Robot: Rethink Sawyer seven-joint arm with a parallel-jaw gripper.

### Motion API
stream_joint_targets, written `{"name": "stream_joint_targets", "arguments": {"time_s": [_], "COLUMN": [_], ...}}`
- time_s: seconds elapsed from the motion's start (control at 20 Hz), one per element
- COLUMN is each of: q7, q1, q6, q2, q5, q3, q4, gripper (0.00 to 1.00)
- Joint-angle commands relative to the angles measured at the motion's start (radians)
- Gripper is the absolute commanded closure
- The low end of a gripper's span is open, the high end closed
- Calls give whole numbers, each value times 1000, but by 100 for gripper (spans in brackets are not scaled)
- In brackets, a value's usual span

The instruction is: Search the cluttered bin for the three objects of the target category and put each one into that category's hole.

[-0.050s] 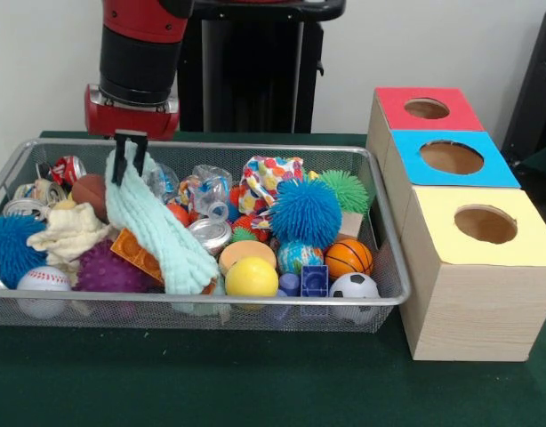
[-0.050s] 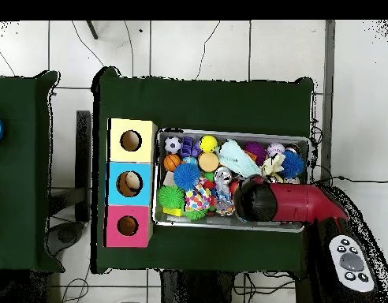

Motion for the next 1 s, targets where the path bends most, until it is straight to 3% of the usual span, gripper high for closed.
{"name": "stream_joint_targets", "arguments": {"time_s": [0.05,0.15,0.2,0.3,0.4,0.55,0.85,1.0], "q7": [-165,-139,-127,-122,-163,-85,-53,-36], "q1": [-35,-56,-66,-87,-71,-40,-12,-22], "q6": [34,-9,-31,-56,0,55,105,130], "q2": [44,44,45,35,16,-20,-85,-128], "q5": [-83,-78,-76,-66,-81,-42,8,72], "q3": [147,172,185,226,234,201,229,277], "q4": [-15,3,12,34,39,65,130,183], "gripper": [100,100,0,0,0,0,0,0]}}
